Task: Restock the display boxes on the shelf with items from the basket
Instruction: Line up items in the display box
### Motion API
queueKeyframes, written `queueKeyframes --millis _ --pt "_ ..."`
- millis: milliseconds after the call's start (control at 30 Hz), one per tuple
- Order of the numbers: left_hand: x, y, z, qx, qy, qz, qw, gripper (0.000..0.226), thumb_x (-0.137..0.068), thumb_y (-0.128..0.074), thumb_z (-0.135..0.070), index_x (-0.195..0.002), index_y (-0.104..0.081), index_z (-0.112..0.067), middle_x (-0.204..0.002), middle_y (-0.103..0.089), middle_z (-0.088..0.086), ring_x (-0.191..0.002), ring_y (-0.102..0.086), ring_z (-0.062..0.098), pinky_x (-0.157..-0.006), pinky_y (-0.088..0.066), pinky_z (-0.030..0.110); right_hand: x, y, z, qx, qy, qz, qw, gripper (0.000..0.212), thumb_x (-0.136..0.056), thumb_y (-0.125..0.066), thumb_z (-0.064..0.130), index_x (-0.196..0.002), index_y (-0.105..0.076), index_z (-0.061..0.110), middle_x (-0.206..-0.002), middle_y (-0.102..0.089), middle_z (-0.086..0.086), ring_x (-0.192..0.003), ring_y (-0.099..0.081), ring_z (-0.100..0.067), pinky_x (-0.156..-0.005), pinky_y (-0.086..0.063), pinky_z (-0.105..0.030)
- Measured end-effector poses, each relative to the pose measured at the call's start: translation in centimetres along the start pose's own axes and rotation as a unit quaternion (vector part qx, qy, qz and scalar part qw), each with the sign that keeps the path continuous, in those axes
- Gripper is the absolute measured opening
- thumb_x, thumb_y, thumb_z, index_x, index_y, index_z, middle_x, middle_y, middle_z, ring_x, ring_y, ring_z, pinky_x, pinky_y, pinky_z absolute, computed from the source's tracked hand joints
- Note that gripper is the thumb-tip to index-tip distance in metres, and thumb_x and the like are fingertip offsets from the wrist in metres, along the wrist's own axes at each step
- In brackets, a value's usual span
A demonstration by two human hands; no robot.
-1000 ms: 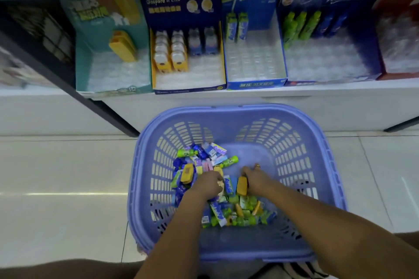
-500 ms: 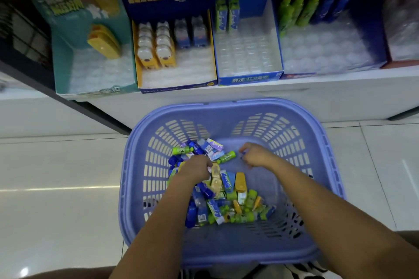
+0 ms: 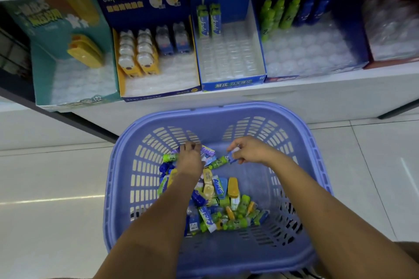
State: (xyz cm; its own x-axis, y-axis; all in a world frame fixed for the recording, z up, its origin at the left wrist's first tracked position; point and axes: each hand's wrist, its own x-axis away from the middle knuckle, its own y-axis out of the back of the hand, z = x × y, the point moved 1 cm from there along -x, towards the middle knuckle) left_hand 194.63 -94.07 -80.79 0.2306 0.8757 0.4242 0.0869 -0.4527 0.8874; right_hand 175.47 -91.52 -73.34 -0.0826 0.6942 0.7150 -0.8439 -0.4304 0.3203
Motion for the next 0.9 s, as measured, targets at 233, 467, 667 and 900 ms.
queueKeyframes --millis 233,467,667,900 --pt "0.3 -0.1 -0.7 0.083 0.042 0.006 0.996 0.038 -0.088 -0.057 -0.006 -0.125 -0.048 -0.011 -0.131 -0.045 0.017 -0.109 -0.052 0.035 -0.080 -0.045 0.038 2.1 2.6 1.2 -0.102 0.034 0.035 0.994 0.027 -0.085 -0.067 0.005 -0.111 -0.063 0.002 -0.075 -0.064 -0.004 -0.065 -0.060 -0.011 -0.056 -0.047 -0.014" --pt "2.1 5.5 -3.2 0.592 0.132 0.091 0.790 0.014 -0.093 -0.053 -0.001 -0.105 -0.059 0.000 -0.074 -0.061 0.014 -0.051 -0.062 0.014 -0.051 -0.051 0.022 6.1 5.2 5.8 -0.194 0.145 0.095 0.965 0.026 -0.092 -0.053 0.001 -0.117 -0.057 0.010 -0.076 -0.057 -0.003 -0.057 -0.054 -0.010 -0.055 -0.043 -0.018" --pt "5.1 12.4 -5.4 0.746 0.021 0.047 0.663 0.005 -0.090 -0.060 -0.011 -0.092 -0.064 -0.012 -0.068 -0.068 -0.006 -0.054 -0.056 0.004 -0.055 -0.047 0.014 9.3 7.1 10.6 -0.249 0.291 -0.075 0.921 0.022 -0.088 -0.057 -0.003 -0.106 -0.056 0.010 -0.073 -0.055 -0.009 -0.051 -0.058 -0.005 -0.052 -0.042 -0.015" --pt "7.3 19.5 -4.5 0.828 -0.055 -0.021 0.558 0.017 -0.098 -0.046 -0.010 -0.086 -0.058 -0.009 -0.065 -0.058 -0.008 -0.055 -0.046 0.005 -0.054 -0.043 0.012 7.0 8.6 18.2 -0.039 0.381 -0.308 0.871 0.026 -0.089 -0.059 0.008 -0.114 -0.056 0.009 -0.096 -0.059 0.004 -0.078 -0.060 -0.014 -0.071 -0.051 -0.027"
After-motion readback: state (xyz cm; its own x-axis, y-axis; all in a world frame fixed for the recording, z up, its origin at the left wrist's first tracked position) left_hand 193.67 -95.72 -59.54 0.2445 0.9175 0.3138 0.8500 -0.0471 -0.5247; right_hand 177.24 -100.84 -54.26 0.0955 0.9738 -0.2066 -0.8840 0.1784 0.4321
